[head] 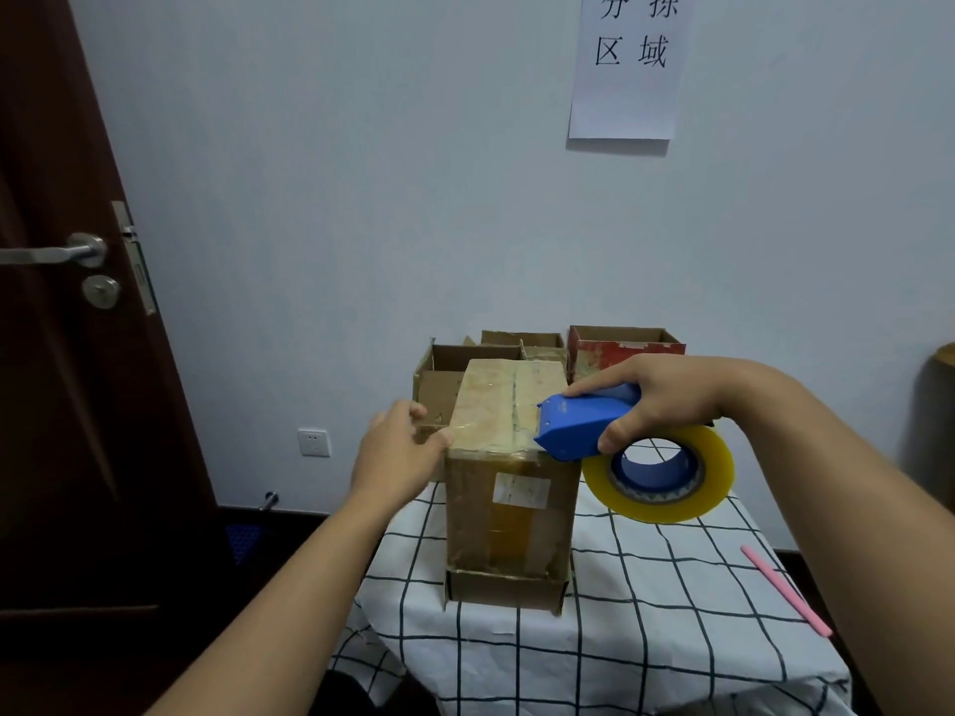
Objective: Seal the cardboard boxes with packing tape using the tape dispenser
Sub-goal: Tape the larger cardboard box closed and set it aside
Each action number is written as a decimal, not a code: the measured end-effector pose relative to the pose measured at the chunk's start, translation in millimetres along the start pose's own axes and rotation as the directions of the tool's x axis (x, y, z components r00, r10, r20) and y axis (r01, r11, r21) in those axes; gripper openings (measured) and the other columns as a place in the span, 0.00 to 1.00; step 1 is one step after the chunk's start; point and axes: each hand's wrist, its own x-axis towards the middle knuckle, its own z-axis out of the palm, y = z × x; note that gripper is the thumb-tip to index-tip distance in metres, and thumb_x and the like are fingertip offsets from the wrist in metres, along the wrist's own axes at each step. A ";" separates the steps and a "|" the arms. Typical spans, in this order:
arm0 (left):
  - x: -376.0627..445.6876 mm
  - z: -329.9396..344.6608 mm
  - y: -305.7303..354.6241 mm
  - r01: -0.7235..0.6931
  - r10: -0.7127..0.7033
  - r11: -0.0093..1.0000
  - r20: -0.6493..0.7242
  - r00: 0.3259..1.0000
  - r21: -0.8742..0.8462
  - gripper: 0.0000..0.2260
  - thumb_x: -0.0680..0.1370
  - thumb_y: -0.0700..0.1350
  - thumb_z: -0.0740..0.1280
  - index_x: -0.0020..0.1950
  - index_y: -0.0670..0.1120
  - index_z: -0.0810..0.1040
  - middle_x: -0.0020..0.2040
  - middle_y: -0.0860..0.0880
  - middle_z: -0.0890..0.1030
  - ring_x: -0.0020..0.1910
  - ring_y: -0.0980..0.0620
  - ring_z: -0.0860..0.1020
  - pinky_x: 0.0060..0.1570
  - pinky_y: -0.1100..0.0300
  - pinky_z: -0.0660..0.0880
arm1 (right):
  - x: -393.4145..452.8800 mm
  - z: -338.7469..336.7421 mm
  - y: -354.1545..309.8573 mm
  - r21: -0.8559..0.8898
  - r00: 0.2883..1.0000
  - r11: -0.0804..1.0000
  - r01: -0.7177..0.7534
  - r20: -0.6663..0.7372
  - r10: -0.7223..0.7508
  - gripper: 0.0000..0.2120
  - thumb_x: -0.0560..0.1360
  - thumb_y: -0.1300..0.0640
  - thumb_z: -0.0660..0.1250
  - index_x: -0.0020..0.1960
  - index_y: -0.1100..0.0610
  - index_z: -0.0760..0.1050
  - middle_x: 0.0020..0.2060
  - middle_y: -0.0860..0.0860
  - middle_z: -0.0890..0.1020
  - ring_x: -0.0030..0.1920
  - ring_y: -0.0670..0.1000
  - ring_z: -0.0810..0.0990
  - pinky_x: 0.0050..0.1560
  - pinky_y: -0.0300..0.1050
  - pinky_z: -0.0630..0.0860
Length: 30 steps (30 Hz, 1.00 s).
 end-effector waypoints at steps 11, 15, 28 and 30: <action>-39.8 40.6 5.1 -0.218 0.217 0.975 0.054 0.975 0.032 0.26 0.78 0.54 0.67 0.75 0.55 0.63 0.79 0.50 0.60 0.69 0.53 0.70 0.54 0.69 0.65 | -1.5 4.0 5.7 0.019 1.000 1.000 0.010 -0.017 -0.009 0.24 0.70 0.40 0.76 0.57 0.21 0.67 0.57 0.35 0.74 0.54 0.46 0.78 0.56 0.44 0.75; -31.9 35.2 9.0 -0.307 0.271 0.897 0.152 0.950 0.318 0.38 0.74 0.66 0.65 0.78 0.56 0.52 0.81 0.51 0.50 0.78 0.46 0.54 0.73 0.47 0.57 | -4.3 5.2 9.6 0.035 0.999 0.999 0.018 -0.032 -0.017 0.25 0.70 0.39 0.75 0.56 0.20 0.65 0.57 0.34 0.73 0.53 0.45 0.77 0.51 0.40 0.73; -23.8 43.2 33.5 -0.526 0.430 0.729 0.305 0.850 0.437 0.28 0.78 0.59 0.65 0.76 0.55 0.63 0.75 0.52 0.67 0.72 0.50 0.67 0.69 0.51 0.66 | -13.6 9.1 30.1 0.076 0.996 0.996 0.050 -0.075 -0.044 0.28 0.70 0.38 0.75 0.65 0.26 0.68 0.57 0.33 0.73 0.53 0.44 0.77 0.53 0.39 0.73; -23.2 36.7 30.8 -0.507 0.396 0.729 0.320 0.861 0.461 0.28 0.79 0.59 0.63 0.77 0.56 0.61 0.77 0.52 0.64 0.74 0.49 0.64 0.70 0.49 0.65 | -23.9 7.0 45.3 0.073 0.996 0.997 0.021 -0.091 -0.014 0.27 0.69 0.38 0.76 0.64 0.25 0.69 0.58 0.34 0.74 0.53 0.44 0.78 0.55 0.42 0.74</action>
